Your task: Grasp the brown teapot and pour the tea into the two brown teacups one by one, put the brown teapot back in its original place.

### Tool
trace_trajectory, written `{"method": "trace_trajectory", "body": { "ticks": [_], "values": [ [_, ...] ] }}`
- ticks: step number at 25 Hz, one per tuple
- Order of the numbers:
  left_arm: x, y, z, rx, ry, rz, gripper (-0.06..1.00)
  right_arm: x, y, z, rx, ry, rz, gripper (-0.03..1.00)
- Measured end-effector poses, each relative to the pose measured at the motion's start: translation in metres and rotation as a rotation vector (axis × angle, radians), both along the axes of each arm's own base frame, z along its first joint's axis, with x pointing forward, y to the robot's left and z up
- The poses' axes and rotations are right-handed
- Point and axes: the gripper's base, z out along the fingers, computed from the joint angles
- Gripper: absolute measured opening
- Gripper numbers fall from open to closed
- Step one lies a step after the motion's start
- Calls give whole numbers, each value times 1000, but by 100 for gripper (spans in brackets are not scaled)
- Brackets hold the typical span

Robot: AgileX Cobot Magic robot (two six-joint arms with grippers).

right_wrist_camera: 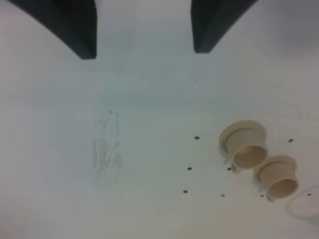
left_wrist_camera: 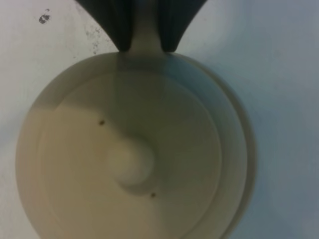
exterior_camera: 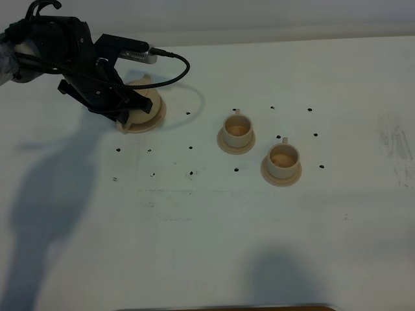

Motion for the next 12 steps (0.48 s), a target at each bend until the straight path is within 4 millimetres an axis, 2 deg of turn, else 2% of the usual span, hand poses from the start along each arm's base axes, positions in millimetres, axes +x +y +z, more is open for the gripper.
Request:
{"method": "trace_trajectory", "body": {
  "ticks": [7, 12],
  "values": [
    [-1, -3, 1, 33, -14, -77, 9, 0, 0, 0, 0, 0, 0, 44],
    [-1, -10, 12, 55, -74, -144, 9, 0, 0, 0, 0, 0, 0, 44]
  ]
}}
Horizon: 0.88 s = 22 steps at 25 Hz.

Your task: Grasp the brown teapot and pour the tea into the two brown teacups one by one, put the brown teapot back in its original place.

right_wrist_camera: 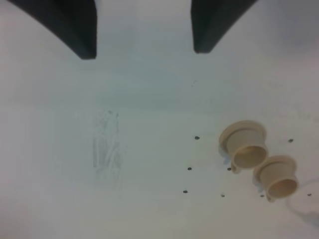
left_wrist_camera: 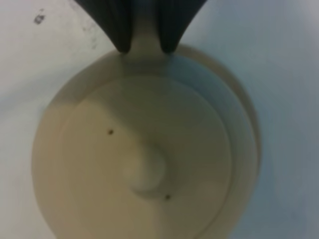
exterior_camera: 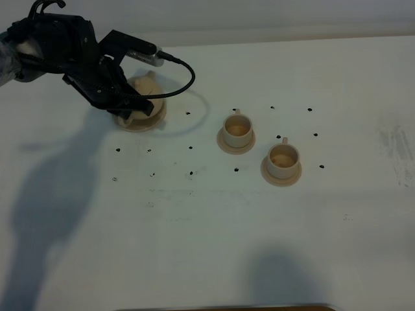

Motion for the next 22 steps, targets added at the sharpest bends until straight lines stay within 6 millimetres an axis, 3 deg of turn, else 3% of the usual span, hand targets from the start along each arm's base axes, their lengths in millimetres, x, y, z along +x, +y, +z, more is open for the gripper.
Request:
{"method": "trace_trajectory", "body": {
  "ticks": [7, 17, 22],
  "values": [
    [-7, -7, 29, 10, -59, -77, 9, 0, 0, 0, 0, 1, 0, 44],
    [-16, -27, 34, 22, -65, -319, 9, 0, 0, 0, 0, 1, 0, 44],
    [-12, -36, 51, 47, -83, -435, 9, 0, 0, 0, 0, 1, 0, 44]
  ]
}}
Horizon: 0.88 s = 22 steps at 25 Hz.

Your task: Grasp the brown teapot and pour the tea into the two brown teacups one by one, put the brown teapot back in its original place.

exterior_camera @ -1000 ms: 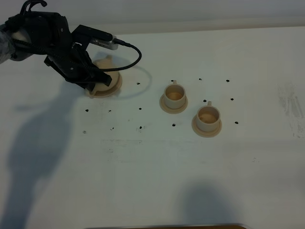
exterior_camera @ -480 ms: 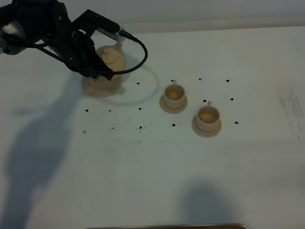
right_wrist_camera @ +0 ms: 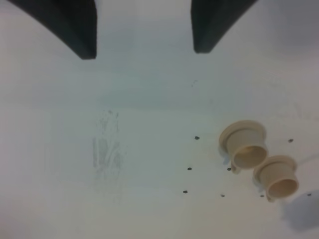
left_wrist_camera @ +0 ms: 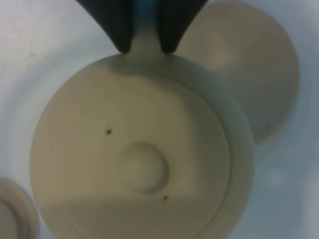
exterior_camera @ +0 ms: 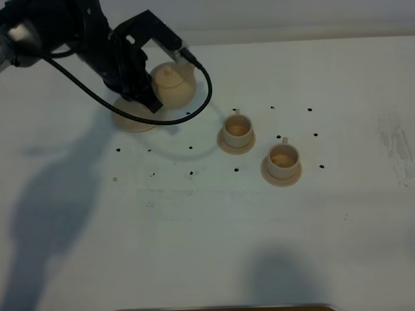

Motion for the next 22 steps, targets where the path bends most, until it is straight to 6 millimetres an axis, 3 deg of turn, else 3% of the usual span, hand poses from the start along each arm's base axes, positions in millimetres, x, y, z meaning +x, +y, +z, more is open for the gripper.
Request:
{"method": "trace_trajectory", "body": {
  "ticks": [3, 15, 22],
  "values": [
    [3, -7, 7, 31, -9, -95, 9, 0, 0, 0, 0, 0, 0, 44],
    [9, -32, -14, 92, -27, -358, 9, 0, 0, 0, 0, 0, 0, 44],
    [12, -33, -11, 164, -90, -507, 9, 0, 0, 0, 0, 0, 0, 44]
  ]
}}
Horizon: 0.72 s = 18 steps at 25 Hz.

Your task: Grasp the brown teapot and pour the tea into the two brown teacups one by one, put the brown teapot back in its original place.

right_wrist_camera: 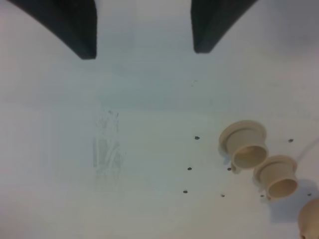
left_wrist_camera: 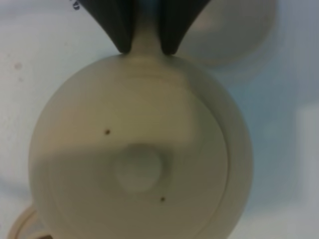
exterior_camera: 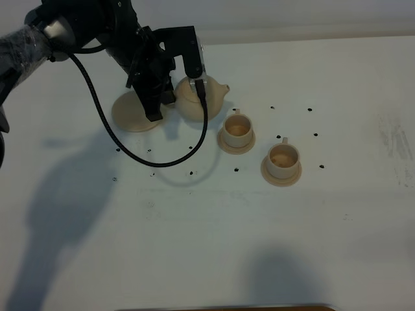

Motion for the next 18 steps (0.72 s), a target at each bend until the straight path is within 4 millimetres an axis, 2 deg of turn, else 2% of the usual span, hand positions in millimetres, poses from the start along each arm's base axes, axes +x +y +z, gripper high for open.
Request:
{"method": "trace_trajectory", "body": {
  "ticks": [18],
  "values": [
    [3, 0, 0, 152, -128, -245, 9, 0, 0, 0, 0, 0, 0, 44]
  ]
}}
